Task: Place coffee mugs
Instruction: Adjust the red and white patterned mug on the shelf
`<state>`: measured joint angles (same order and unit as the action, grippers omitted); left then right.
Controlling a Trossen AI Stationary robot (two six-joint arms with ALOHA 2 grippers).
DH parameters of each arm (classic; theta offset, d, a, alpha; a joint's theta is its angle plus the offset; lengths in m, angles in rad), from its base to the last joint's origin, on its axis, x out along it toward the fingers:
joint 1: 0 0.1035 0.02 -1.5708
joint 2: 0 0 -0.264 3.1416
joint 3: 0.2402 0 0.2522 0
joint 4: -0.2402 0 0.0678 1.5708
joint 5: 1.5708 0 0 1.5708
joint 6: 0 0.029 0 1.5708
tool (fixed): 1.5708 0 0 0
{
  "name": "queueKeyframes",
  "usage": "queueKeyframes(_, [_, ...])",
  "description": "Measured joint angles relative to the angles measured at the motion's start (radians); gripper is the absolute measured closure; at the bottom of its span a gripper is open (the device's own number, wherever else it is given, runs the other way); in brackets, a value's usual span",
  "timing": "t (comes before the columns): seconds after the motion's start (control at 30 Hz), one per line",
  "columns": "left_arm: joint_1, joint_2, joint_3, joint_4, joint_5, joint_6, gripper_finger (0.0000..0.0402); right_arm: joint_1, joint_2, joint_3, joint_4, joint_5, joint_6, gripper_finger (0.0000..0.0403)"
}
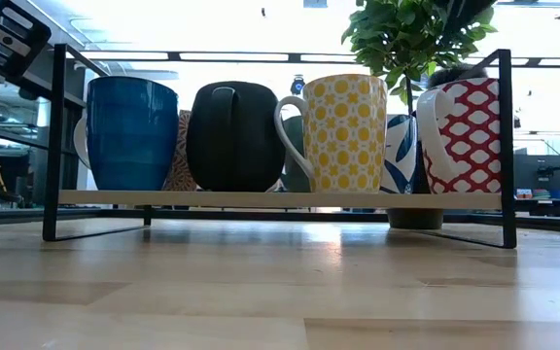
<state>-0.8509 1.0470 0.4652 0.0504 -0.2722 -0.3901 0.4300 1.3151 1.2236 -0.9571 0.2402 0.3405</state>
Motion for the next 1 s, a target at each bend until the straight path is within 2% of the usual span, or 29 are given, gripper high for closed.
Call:
queueKeyframes(0.43, [0.0, 0.0, 0.0, 0.0, 0.0, 0.0, 0.0307, -0.097, 0.086, -0.001, -0.056, -0.141, -0.001, 0.0308])
queueKeyframes(1.0, [0.0, 0.0, 0.0, 0.0, 0.0, 0.0, 0.0307, -0.123, 0.133, 0.025, -0.099, -0.166, -0.006, 0.0308])
